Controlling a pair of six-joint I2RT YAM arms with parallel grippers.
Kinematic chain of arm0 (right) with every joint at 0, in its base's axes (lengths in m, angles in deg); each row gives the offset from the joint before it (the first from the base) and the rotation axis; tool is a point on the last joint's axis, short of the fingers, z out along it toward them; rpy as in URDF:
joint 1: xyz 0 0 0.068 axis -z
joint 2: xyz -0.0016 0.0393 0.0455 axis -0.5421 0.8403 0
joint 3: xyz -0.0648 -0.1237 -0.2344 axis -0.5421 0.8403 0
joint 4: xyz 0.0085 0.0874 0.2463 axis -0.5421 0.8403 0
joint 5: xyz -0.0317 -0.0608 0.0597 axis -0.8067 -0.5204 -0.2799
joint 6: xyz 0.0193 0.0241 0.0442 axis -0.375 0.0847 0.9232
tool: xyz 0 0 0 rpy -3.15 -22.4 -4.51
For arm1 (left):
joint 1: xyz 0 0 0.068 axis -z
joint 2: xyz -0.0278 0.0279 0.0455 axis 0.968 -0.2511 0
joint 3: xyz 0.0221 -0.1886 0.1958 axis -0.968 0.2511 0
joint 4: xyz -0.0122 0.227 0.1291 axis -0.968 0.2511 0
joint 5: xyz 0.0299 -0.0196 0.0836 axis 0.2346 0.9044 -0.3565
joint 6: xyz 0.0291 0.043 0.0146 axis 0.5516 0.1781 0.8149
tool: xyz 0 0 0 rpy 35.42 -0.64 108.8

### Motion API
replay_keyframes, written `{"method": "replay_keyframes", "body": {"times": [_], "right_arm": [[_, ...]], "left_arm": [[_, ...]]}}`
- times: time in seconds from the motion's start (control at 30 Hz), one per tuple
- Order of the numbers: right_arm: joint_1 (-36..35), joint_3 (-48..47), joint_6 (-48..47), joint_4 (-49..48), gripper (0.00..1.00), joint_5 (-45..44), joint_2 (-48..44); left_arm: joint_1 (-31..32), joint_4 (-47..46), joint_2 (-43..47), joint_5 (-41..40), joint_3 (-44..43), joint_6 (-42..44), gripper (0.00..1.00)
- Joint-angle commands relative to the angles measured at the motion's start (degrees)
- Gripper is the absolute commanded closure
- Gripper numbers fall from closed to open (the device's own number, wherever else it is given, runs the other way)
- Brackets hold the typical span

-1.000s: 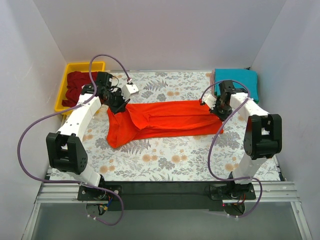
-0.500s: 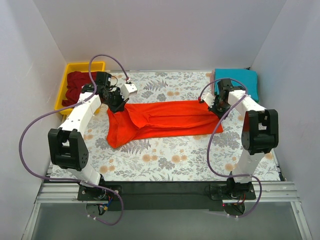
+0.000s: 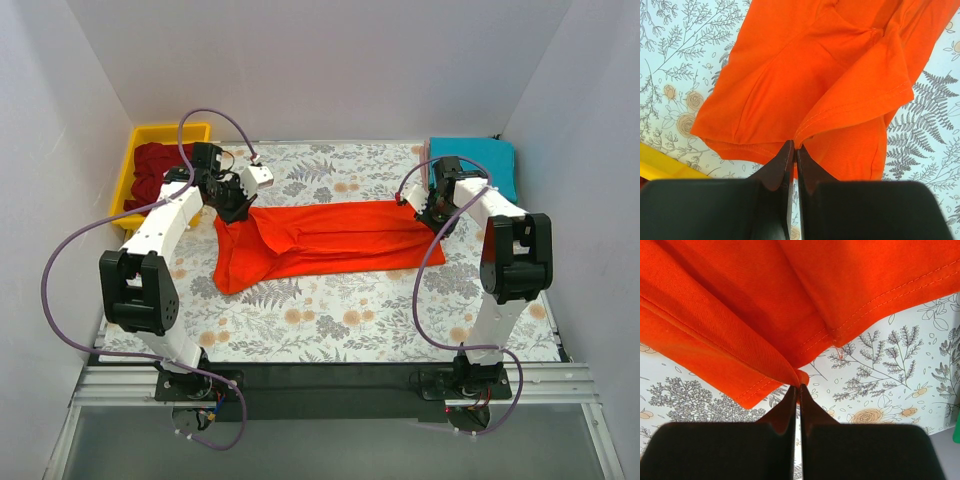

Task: Fold and stack the t-shirts
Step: Fold the tshirt

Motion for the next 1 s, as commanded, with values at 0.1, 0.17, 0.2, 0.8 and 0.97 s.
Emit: {"method": "replay_keyframes", "body": {"times": [0.1, 0.17, 0.2, 0.8, 0.97], "right_arm": [[0.28, -3.28, 0.8, 0.58, 0.97, 0.46, 1.65], [0.28, -3.64, 1.06, 0.58, 0.97, 0.55, 1.92], [0.28, -3.72, 1.07, 0.58, 0.97, 0.55, 2.01], [0.02, -8.9, 4.84, 2.51, 0.49, 5.98, 0.34], [-0.86, -16.2, 10.01, 7.87, 0.43, 13.89, 0.95]], "left_arm": [[-0.32, -1.41, -1.32, 1.27, -2.86, 0.86, 1.0], [-0.32, -1.32, -1.59, 1.27, -3.21, 1.04, 1.0], [-0.32, -1.32, -1.85, 1.27, -3.3, 0.95, 1.0], [-0.76, -2.82, -5.71, 0.83, -6.37, 1.48, 1.0], [-0.76, -2.9, -9.06, 2.14, -9.36, 1.92, 1.0]]}}
